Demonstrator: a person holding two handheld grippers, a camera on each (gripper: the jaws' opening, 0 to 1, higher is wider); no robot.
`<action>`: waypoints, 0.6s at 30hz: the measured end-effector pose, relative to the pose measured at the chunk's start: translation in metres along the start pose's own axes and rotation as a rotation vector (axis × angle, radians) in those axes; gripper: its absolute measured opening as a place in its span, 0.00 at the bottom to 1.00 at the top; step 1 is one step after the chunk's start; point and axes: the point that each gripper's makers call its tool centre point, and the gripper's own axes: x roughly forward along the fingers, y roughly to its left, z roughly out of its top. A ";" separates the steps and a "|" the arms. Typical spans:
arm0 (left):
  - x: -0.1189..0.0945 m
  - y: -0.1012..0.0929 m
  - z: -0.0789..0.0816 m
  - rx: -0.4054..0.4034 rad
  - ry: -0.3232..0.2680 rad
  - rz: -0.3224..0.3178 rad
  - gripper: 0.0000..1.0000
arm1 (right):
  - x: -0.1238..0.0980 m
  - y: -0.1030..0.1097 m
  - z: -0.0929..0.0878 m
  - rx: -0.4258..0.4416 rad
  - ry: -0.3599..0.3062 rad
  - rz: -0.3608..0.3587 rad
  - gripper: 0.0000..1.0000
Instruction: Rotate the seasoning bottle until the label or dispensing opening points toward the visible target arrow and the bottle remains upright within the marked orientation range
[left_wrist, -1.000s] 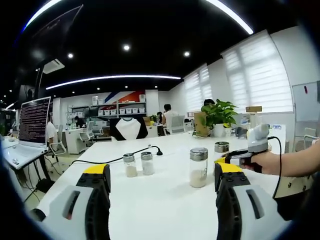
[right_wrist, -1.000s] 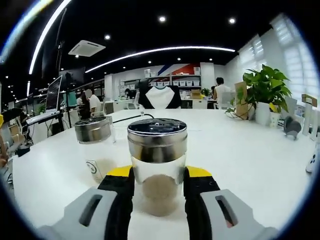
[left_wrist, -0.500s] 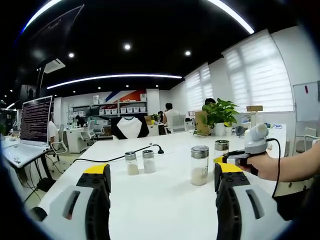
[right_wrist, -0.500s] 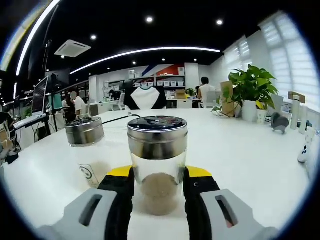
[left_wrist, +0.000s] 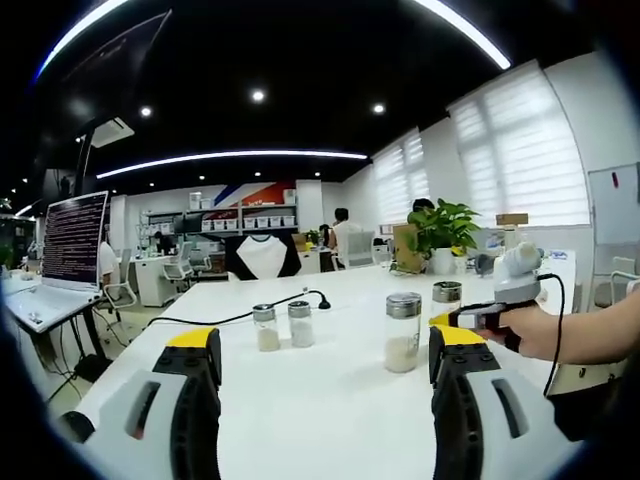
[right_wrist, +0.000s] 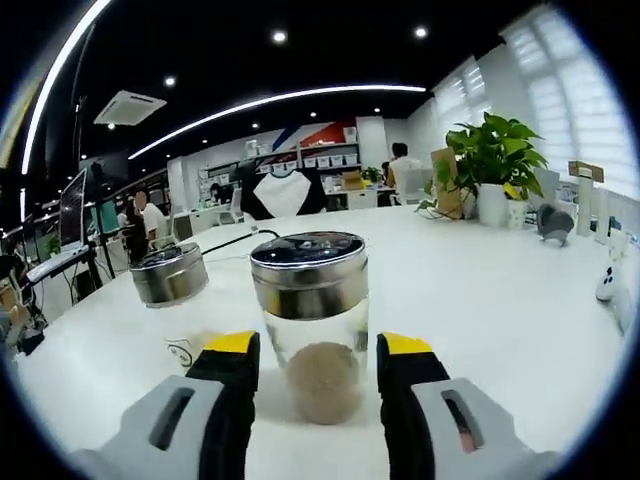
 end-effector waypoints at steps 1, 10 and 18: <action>-0.001 0.001 -0.001 0.001 0.000 0.006 0.90 | -0.003 -0.002 0.001 -0.046 0.008 -0.007 0.60; -0.002 0.001 -0.005 -0.006 0.009 0.006 0.90 | -0.008 0.000 0.002 -0.020 0.000 0.086 0.61; -0.003 0.004 -0.004 -0.006 0.006 0.014 0.90 | -0.003 -0.002 0.007 -0.099 -0.007 0.215 0.62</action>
